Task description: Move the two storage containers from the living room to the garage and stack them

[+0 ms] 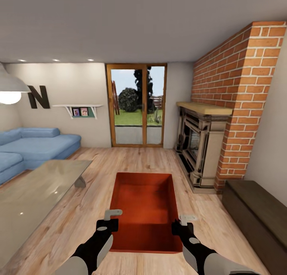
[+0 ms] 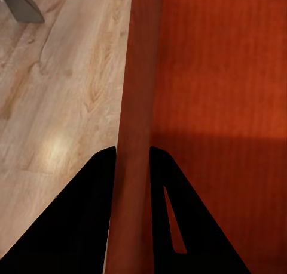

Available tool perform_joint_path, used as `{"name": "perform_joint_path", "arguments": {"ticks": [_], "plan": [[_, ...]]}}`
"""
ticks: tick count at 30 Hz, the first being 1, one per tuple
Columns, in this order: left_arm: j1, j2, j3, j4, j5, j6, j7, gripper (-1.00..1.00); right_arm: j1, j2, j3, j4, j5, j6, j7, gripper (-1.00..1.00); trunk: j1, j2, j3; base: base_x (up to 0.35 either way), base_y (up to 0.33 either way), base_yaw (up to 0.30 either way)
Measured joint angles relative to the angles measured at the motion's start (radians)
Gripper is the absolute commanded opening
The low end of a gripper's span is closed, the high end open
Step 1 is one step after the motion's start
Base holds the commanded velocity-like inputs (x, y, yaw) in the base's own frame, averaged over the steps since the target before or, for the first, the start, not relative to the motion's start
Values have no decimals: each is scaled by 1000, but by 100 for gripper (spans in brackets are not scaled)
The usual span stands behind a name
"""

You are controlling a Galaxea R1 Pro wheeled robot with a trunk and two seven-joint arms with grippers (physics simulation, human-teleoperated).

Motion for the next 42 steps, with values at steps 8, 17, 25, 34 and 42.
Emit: {"name": "perform_joint_path", "arguments": {"ticks": [8, 17, 25, 34, 42], "plan": [[0, 0, 0, 0, 0, 0, 0, -100, 0, 0, 0, 0, 0, 0, 0, -100, 0, 0, 0, 0, 0, 300], [0, 0, -2, 0, -3, 0, 0, -100, 0, 0, 0, 0, -1, 0, 0, -100, 0, 0, 0, 0, 0, 300], [0, 0, -2, 0, -3, 0, 0, -100, 0, -1, 0, 0, -1, 0, 0, -100, 0, 0, 0, 0, 0, 300], [0, 0, -2, 0, -3, 0, -1, -100, 0, -1, 0, 0, -2, 0, 0, -100, 0, 0, 0, 0, 0, 300], [0, -1, -1, 1, -4, 0, -1, -100, 0, -1, 1, 1, -2, 0, 0, -100, 0, 0, 0, 0, 0, 300]]}}
